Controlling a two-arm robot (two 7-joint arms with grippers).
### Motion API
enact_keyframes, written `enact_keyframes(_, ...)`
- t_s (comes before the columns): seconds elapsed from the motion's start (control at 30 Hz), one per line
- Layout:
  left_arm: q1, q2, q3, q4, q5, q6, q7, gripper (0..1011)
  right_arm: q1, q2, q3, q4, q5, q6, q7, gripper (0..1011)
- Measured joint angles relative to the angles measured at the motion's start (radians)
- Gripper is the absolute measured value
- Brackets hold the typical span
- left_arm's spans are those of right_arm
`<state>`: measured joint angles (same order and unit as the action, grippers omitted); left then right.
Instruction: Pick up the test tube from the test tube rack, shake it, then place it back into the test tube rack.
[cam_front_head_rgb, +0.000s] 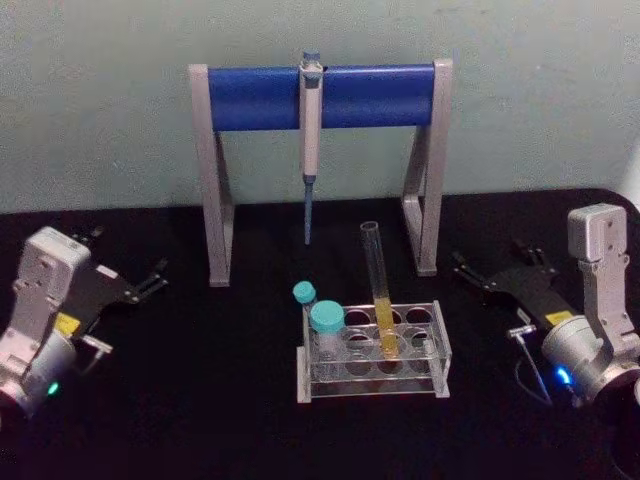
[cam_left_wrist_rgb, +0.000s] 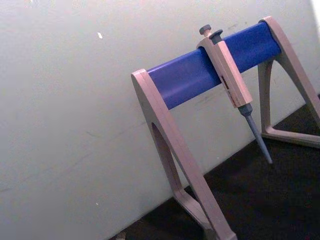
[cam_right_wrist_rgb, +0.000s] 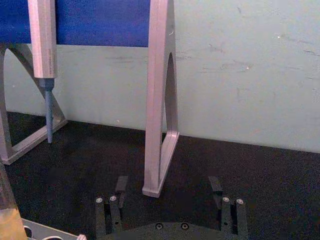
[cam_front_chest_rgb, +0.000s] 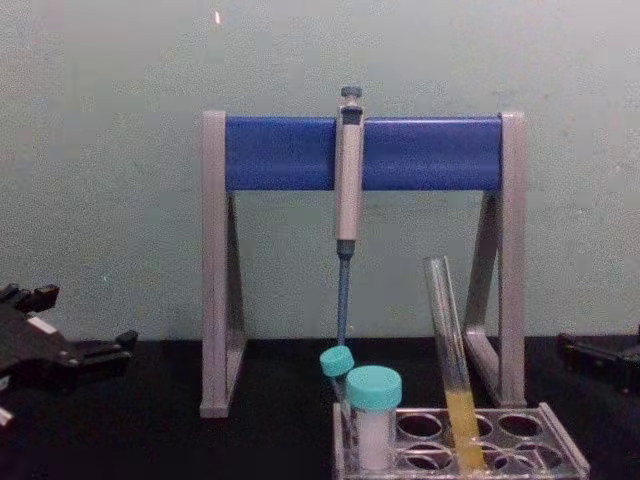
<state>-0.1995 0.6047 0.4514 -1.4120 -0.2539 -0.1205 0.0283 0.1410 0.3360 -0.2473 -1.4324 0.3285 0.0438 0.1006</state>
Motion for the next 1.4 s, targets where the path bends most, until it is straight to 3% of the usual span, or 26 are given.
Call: enact_keyframes(1.4,0.000,0.000,0.000,0.000,0.000,0.000,0.000,1001,0.000,0.000,0.000,0.000,0.000,0.000,0.000,1000)
